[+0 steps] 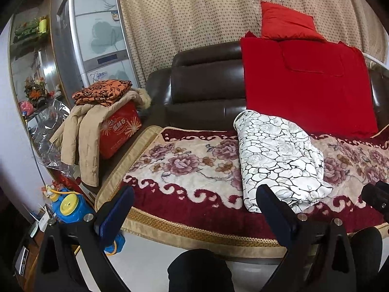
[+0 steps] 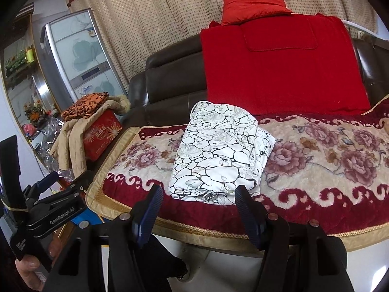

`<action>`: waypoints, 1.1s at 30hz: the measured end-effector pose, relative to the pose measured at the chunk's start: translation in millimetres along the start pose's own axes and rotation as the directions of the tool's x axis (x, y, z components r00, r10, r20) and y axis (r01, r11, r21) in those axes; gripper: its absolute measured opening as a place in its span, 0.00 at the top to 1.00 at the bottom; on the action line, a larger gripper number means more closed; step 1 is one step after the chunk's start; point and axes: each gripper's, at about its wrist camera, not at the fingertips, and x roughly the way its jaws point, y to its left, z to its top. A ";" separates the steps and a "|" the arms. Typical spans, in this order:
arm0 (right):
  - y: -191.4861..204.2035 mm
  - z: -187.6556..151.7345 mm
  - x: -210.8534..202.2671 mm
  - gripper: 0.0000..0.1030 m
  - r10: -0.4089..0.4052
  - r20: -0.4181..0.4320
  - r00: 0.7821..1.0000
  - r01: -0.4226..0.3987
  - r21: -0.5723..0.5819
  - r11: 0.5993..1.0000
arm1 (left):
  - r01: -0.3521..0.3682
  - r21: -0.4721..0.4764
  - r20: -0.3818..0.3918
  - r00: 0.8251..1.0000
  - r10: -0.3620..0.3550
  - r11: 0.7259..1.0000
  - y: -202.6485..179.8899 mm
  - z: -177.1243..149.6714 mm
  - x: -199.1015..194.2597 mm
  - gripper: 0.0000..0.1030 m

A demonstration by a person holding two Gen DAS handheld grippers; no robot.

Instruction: Fold large clothes

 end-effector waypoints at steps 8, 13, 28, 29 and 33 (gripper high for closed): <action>7.4 -0.2 -7.4 0.36 -0.010 0.007 1.000 0.010 -0.003 1.000 | 0.010 -0.016 0.021 1.000 -0.010 1.000 10.1 -0.3 -15.6 0.03; 11.4 -0.2 -12.3 0.36 -0.030 0.010 1.000 0.030 -0.003 1.000 | 0.009 -0.020 0.031 0.999 -0.009 1.000 14.5 -0.8 -23.2 0.03; 29.3 -1.8 -18.9 0.36 -0.099 0.013 0.995 0.100 -0.049 0.994 | 0.022 -0.028 0.056 0.998 -0.020 0.999 18.7 -1.6 -37.2 0.03; 30.4 -1.9 -19.9 0.36 -0.105 0.016 0.994 0.106 -0.053 0.993 | 0.024 -0.023 0.056 0.998 -0.023 0.999 17.2 -1.6 -37.4 0.03; 33.7 -2.2 -23.6 0.36 -0.127 0.032 0.991 0.129 -0.066 0.989 | 0.027 -0.015 0.061 0.998 -0.026 1.000 13.3 -2.1 -41.0 0.03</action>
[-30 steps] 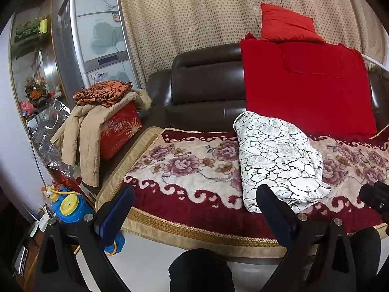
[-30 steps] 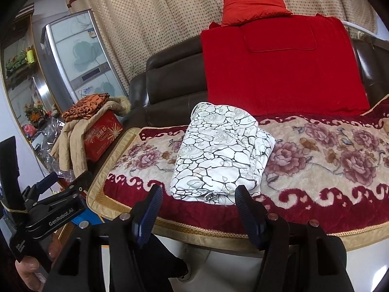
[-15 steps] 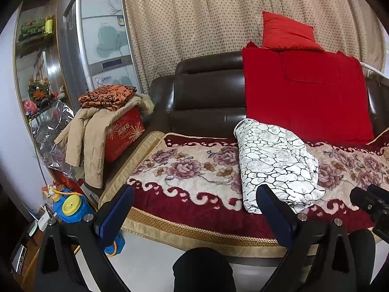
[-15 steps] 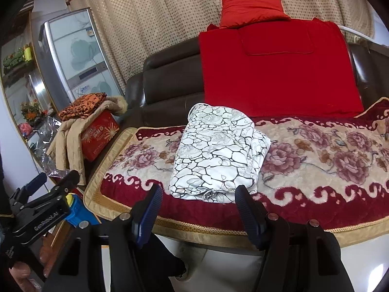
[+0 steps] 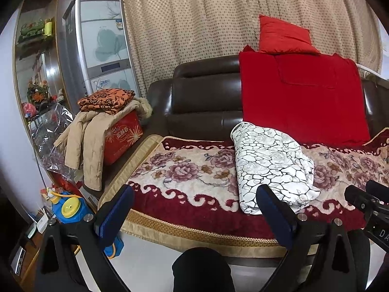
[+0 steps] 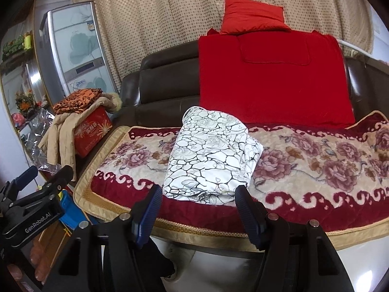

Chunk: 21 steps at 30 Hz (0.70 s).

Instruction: Fold large clothes

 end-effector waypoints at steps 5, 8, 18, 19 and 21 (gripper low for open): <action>2.0 0.3 -2.6 0.36 -0.029 0.010 1.000 0.029 -0.012 1.000 | 0.004 0.004 0.003 1.000 -0.004 1.000 -3.0 -0.7 -2.9 0.03; 3.3 -0.9 -4.5 0.36 -0.048 0.021 0.999 0.049 -0.024 0.999 | 0.002 0.009 0.004 1.000 -0.002 1.000 -4.0 -1.1 -3.8 0.03; 7.4 -0.1 -14.4 0.36 -0.102 0.078 0.992 0.107 -0.062 0.992 | -0.003 0.014 0.017 1.000 0.002 1.000 -6.6 0.4 -11.3 0.03; 7.1 -0.2 -15.1 0.36 -0.101 0.078 0.992 0.106 -0.059 0.993 | -0.003 0.014 0.020 1.000 0.002 1.000 -6.8 0.5 -13.0 0.03; 6.7 -0.7 -15.5 0.36 -0.101 0.079 0.992 0.106 -0.060 0.993 | -0.004 0.013 0.025 1.000 0.003 1.000 -6.6 1.0 -15.6 0.03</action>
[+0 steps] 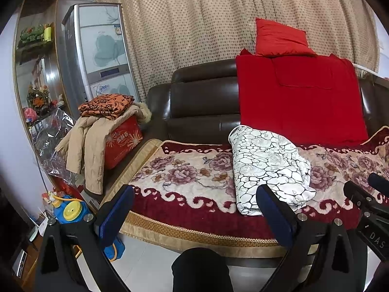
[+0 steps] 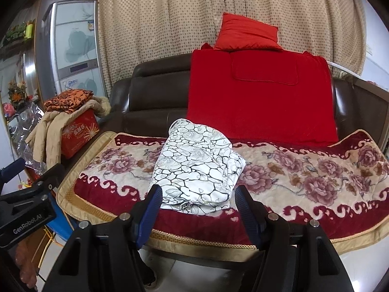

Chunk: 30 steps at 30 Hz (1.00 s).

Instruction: Fold large clothes

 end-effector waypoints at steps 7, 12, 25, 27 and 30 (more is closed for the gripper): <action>-0.9 -0.6 -1.8 0.36 0.004 0.000 1.000 -0.004 0.000 1.000 | 0.006 -0.001 0.001 1.000 -0.006 1.000 -1.0 2.0 -2.8 0.03; -1.8 0.8 -1.0 0.36 0.005 -0.002 1.000 -0.005 0.004 1.000 | 0.003 -0.005 -0.003 1.000 -0.003 1.000 -1.2 2.6 -1.4 0.03; 5.2 3.5 7.7 0.36 0.014 -0.013 1.000 -0.014 -0.014 1.000 | 0.013 -0.003 -0.009 1.000 -0.013 1.000 2.5 5.0 4.7 0.03; 7.8 4.9 8.0 0.36 0.011 -0.009 1.000 -0.011 -0.020 1.000 | 0.012 -0.007 0.000 1.000 -0.012 1.000 4.0 6.0 4.5 0.03; 10.2 6.9 9.8 0.36 0.011 -0.010 1.000 -0.012 -0.028 1.000 | 0.013 -0.009 0.009 1.000 -0.013 1.000 6.1 7.6 4.6 0.03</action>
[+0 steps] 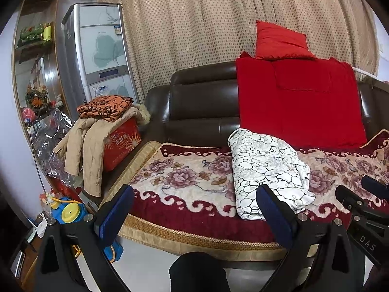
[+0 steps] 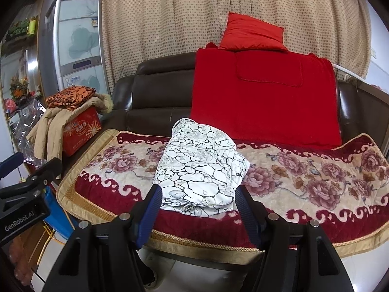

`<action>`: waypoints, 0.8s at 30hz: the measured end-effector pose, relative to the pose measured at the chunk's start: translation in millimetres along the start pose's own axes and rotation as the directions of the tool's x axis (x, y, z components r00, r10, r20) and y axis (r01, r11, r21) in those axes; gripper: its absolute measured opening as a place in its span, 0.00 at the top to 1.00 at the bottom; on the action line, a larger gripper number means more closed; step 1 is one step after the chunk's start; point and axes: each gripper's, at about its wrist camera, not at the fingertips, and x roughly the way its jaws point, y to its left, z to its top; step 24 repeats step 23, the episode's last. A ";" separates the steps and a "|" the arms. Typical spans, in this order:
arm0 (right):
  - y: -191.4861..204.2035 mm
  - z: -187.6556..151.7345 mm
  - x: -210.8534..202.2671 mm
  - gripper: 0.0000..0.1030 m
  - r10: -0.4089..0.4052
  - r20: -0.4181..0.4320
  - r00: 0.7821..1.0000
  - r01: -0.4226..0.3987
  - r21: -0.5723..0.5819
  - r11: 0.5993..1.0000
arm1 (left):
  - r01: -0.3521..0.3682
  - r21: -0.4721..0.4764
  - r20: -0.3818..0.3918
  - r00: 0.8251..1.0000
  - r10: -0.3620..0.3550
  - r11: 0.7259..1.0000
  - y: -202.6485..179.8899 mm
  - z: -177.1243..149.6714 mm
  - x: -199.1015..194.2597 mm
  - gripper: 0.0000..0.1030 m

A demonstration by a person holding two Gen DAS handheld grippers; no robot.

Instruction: Fold large clothes

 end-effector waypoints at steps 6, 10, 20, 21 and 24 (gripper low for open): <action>5.7 4.1 6.8 0.36 0.001 -0.008 1.000 -0.001 -0.016 1.000 | 0.006 -0.005 -0.005 1.000 -0.006 1.000 2.7 2.3 5.8 0.03; 8.7 6.8 11.7 0.36 0.000 -0.012 1.000 0.000 -0.024 1.000 | 0.010 -0.010 -0.013 1.000 -0.010 1.000 5.2 4.0 12.3 0.03; 14.6 17.5 32.5 0.36 0.001 -0.030 1.000 -0.002 -0.032 0.999 | 0.054 -0.019 -0.042 0.998 -0.054 0.998 3.5 11.4 37.1 0.03; 14.5 19.4 36.5 0.36 0.003 -0.032 0.999 -0.004 -0.031 1.000 | 0.056 -0.018 -0.040 0.998 -0.056 0.998 2.6 12.6 40.1 0.03; 12.8 22.4 42.9 0.36 0.004 -0.037 0.999 -0.005 -0.028 1.000 | 0.049 -0.020 -0.043 0.998 -0.050 0.999 -0.1 16.2 48.4 0.03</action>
